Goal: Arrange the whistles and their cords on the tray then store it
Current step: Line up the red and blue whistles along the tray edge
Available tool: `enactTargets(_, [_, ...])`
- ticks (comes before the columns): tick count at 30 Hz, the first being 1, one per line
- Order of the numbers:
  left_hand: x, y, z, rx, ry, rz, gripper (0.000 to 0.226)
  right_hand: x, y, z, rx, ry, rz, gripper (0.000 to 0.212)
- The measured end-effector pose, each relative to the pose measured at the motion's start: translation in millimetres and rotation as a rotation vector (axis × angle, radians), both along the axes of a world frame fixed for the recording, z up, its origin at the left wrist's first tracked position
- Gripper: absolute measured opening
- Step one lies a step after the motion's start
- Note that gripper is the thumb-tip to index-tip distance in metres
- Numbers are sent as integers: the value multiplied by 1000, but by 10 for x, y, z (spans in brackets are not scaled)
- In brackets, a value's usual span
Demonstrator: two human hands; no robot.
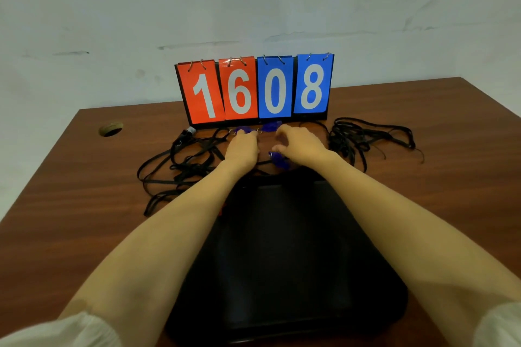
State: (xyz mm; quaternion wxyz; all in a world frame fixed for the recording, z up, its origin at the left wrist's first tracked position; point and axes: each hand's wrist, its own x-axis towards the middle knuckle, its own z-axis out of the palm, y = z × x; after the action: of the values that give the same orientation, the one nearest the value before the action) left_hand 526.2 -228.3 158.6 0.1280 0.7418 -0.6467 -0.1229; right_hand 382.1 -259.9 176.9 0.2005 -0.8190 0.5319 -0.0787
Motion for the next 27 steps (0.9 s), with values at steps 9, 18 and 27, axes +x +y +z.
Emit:
enactTargets(9, [3,186,90,-142,76,28,37,161,67,-107,-73,42,-70,40])
enactTargets(18, [-77,1101,292,-254,199,-27,41,127,497,155,-212,-352,-160,39])
enactTargets(27, [-209,1611,75,-163,52,-14,40,-33,1288,-194,-187,-204,44,37])
